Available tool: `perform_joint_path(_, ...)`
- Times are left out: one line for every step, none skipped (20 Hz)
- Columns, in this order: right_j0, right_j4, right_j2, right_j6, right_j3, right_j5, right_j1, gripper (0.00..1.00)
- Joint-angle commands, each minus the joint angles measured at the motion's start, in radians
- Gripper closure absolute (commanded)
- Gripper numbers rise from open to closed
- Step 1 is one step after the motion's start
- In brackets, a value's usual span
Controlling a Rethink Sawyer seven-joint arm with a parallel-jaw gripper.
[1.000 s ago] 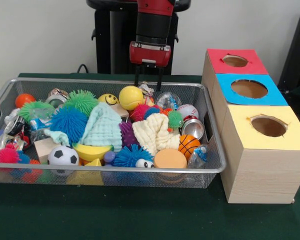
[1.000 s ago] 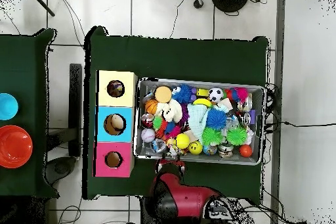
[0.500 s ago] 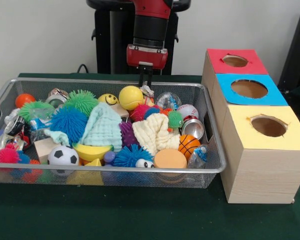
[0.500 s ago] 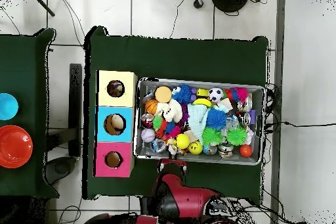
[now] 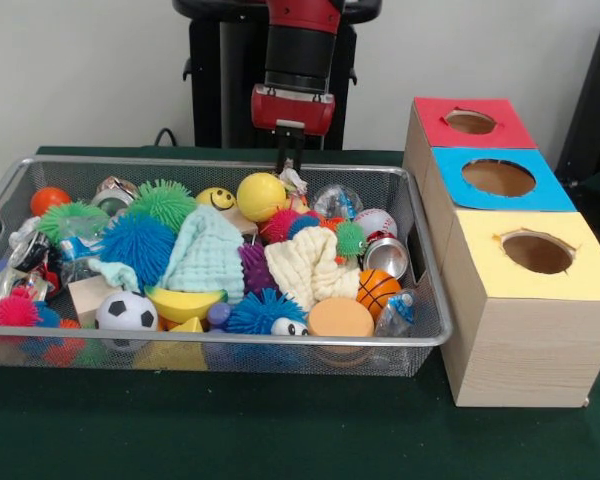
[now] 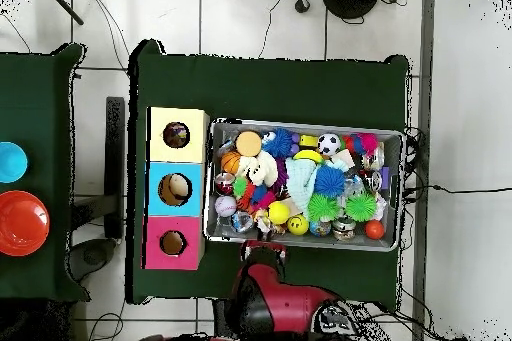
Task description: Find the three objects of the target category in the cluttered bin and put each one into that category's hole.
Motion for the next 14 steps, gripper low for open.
perform_joint_path(-0.006, 0.075, 0.074, 0.191, -0.025, 0.098, -0.12, 1.0)
perform_joint_path(0.0, 0.082, 0.075, 0.193, -0.019, 0.113, -0.137, 1.0)
perform_joint_path(0.007, 0.09, 0.077, 0.195, -0.013, 0.128, -0.153, 1.0)
perform_joint_path(0.011, 0.095, 0.079, 0.197, -0.009, 0.136, -0.164, 1.0)
perform_joint_path(0.028, 0.107, 0.072, 0.199, -0.002, 0.139, -0.177, 1.0)
perform_joint_path(0.036, 0.114, 0.07, 0.201, 0.004, 0.148, -0.188, 1.0)
perform_joint_path(0.042, 0.122, 0.07, 0.201, 0.007, 0.165, -0.204, 1.0)
perform_joint_path(0.047, 0.128, 0.071, 0.201, 0.012, 0.181, -0.218, 1.0)
perform_joint_path(0.047, 0.132, 0.075, 0.198, 0.012, 0.204, -0.235, 1.0)
perform_joint_path(0.05, 0.138, 0.077, 0.197, 0.016, 0.22, -0.247, 1.0)
perform_joint_path(0.05, 0.142, 0.079, 0.195, 0.016, 0.237, -0.261, 1.0)
perform_joint_path(0.053, 0.146, 0.081, 0.194, 0.018, 0.25, -0.271, 1.0)
perform_joint_path(0.051, 0.148, 0.086, 0.195, 0.02, 0.263, -0.282, 1.0)
perform_joint_path(0.054, 0.152, 0.088, 0.196, 0.022, 0.274, -0.291, 1.0)
